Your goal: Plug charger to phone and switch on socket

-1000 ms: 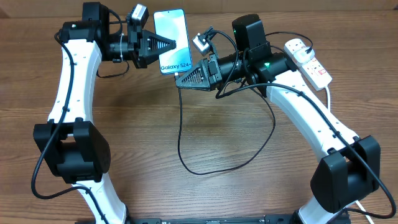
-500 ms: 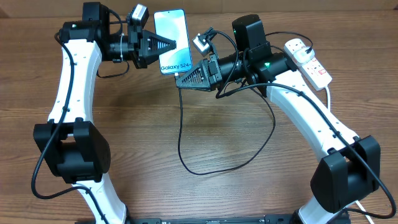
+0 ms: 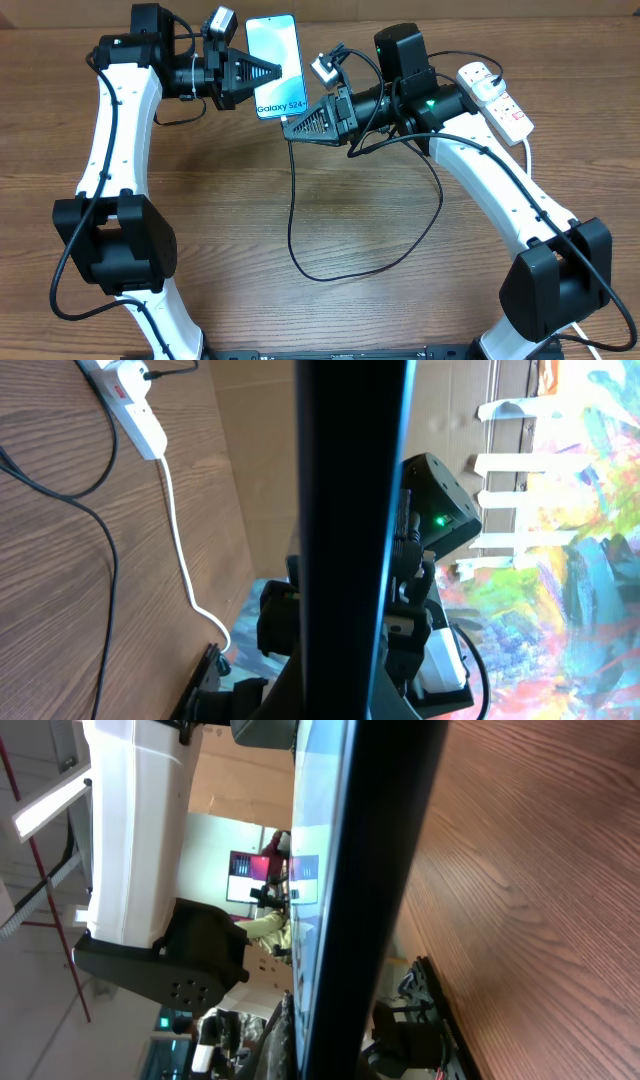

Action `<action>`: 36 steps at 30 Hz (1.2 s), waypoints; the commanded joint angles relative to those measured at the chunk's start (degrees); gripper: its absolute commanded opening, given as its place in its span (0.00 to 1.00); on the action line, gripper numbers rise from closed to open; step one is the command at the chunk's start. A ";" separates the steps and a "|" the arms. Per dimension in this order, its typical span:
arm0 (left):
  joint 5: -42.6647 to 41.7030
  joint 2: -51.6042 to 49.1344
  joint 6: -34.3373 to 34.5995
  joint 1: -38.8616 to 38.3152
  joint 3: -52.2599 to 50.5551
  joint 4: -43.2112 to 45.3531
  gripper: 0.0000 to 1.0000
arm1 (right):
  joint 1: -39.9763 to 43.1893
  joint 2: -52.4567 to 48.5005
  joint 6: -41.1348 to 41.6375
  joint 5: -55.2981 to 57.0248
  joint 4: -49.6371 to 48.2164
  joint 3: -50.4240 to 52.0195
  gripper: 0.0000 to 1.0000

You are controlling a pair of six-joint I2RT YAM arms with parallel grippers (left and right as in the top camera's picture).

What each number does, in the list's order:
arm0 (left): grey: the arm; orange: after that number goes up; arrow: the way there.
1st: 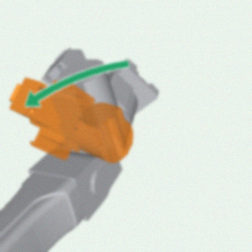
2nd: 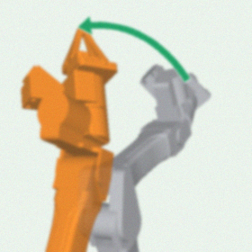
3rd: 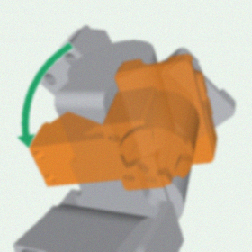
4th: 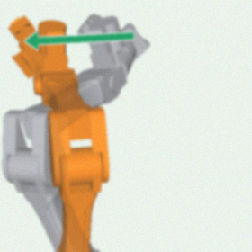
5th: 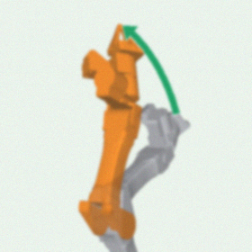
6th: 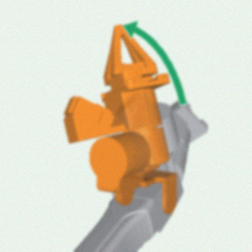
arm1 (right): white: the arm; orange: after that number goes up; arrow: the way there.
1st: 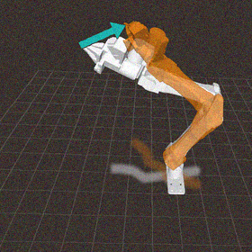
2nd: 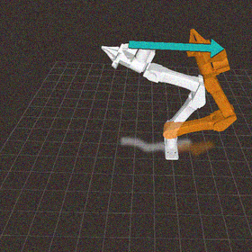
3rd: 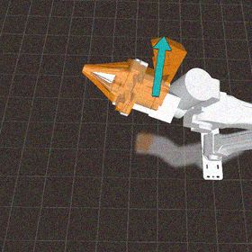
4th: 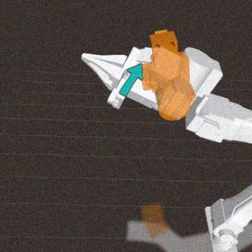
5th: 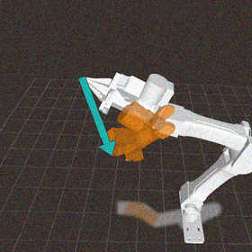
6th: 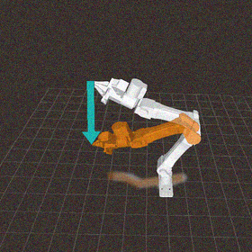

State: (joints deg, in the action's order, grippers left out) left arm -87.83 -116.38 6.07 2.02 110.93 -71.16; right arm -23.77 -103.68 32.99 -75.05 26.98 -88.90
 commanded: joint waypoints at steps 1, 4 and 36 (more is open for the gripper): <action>-2.78 0.35 0.37 0.26 0.50 -0.09 0.04 | 0.52 -0.20 -0.39 0.37 -0.13 -0.37 0.04; -2.80 0.35 0.39 0.24 0.50 -0.15 0.04 | 0.55 -0.20 -0.42 0.44 -0.13 -0.37 0.04; -2.82 0.35 0.35 -0.57 0.50 -1.03 0.04 | 0.55 -0.20 1.79 5.55 -4.70 -0.37 0.04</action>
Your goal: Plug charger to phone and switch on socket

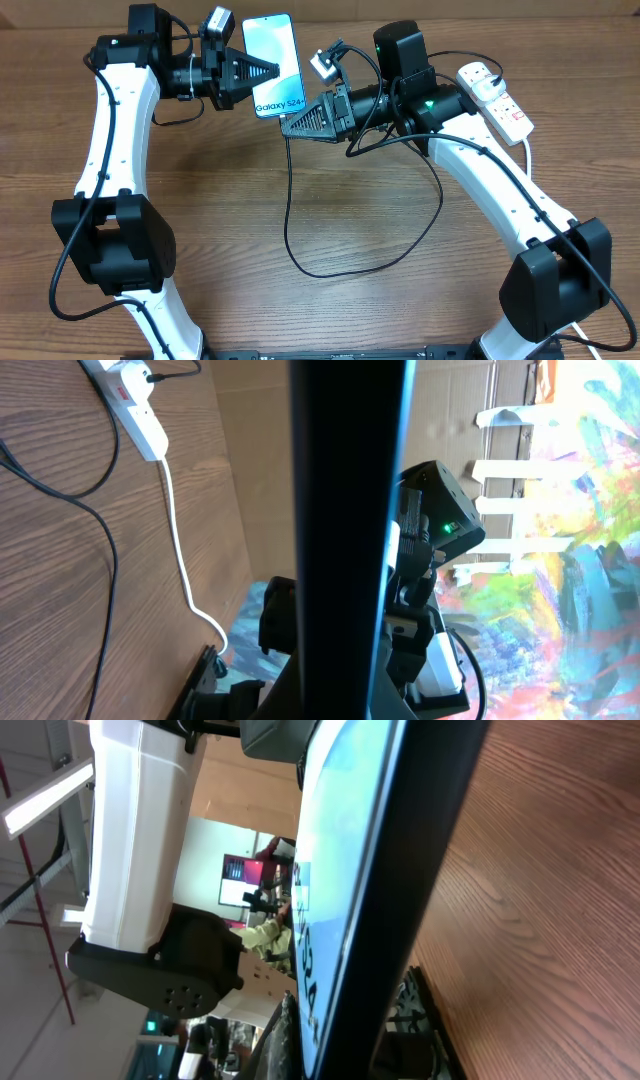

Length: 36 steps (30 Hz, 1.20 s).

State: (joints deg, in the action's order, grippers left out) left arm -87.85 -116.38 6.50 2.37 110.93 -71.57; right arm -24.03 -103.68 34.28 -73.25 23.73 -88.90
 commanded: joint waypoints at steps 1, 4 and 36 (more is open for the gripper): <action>-2.80 0.35 -0.09 -0.92 0.50 -0.63 0.04 | 0.79 -0.20 0.50 3.74 -1.51 -0.37 0.04; -2.80 0.35 -0.15 -1.11 0.50 -0.63 0.04 | 0.81 -0.20 2.36 3.74 -3.61 -0.37 0.04; -2.82 0.35 -7.23 -2.08 0.50 -5.09 0.04 | 1.31 -0.20 4.94 6.78 -5.44 -0.37 0.04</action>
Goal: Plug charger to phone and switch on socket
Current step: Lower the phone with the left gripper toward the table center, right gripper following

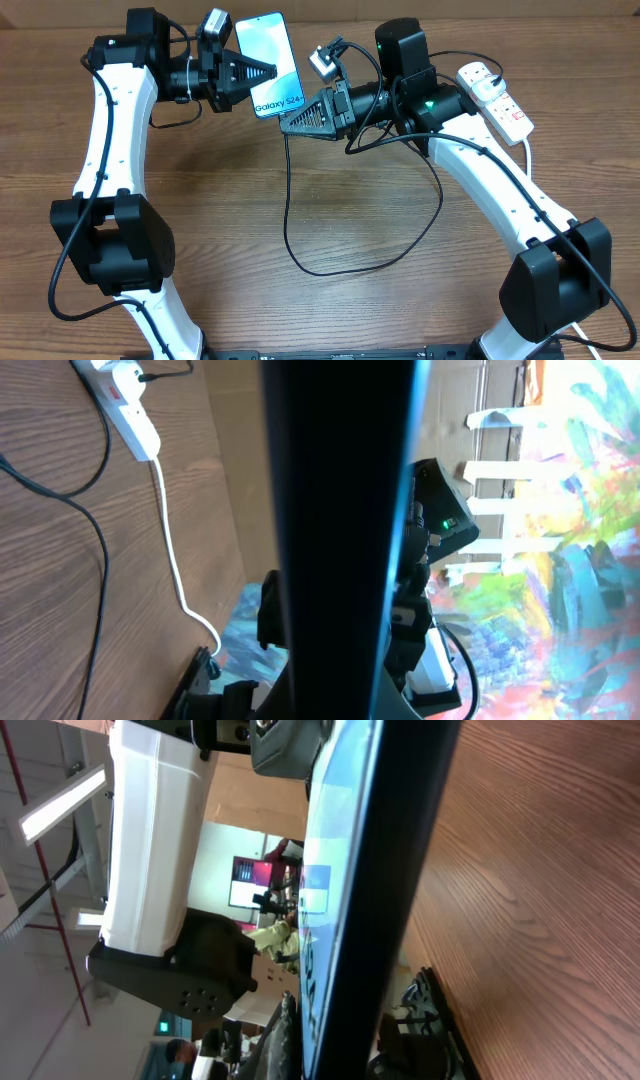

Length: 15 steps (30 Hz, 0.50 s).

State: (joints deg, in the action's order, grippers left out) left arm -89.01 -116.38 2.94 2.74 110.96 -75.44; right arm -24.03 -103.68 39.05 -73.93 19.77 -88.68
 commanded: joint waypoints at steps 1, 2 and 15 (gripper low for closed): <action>-1.64 0.35 -3.67 -2.45 0.48 -1.20 0.04 | 1.36 -0.20 0.15 7.45 -1.51 -0.59 0.04; -1.64 0.35 -3.65 -2.45 0.48 -1.16 0.04 | 1.36 -0.20 0.15 7.43 -1.51 -0.59 0.04; -0.37 0.35 -3.61 -1.09 0.48 -0.61 0.04 | 1.33 -0.20 -0.02 6.12 -1.07 -0.59 0.24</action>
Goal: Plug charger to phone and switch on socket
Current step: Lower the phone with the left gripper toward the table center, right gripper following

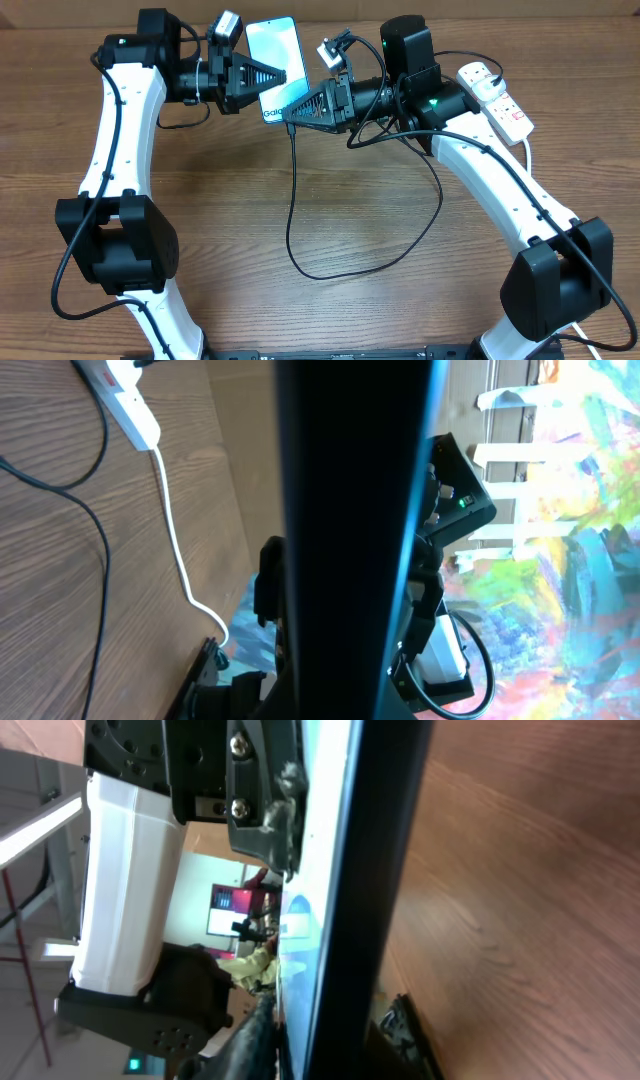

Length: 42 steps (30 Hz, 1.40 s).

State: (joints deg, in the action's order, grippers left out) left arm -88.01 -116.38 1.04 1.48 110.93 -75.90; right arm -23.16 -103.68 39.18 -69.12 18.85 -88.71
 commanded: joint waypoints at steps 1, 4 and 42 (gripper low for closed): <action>-1.38 0.35 -1.70 0.24 0.50 -0.13 0.04 | 0.46 -0.20 -0.17 1.31 0.02 -0.57 0.29; -0.68 0.35 -1.03 0.85 0.50 1.86 0.04 | 0.46 -0.20 -0.20 1.31 1.09 -0.57 0.44; 30.16 -23.28 3.76 -8.92 0.48 16.68 0.05 | 0.39 -0.20 -9.70 40.81 35.39 -0.57 1.00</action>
State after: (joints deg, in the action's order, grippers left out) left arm -56.25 -138.21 6.02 -6.50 110.93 -58.52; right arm -22.96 -103.74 30.17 -29.52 54.17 -88.82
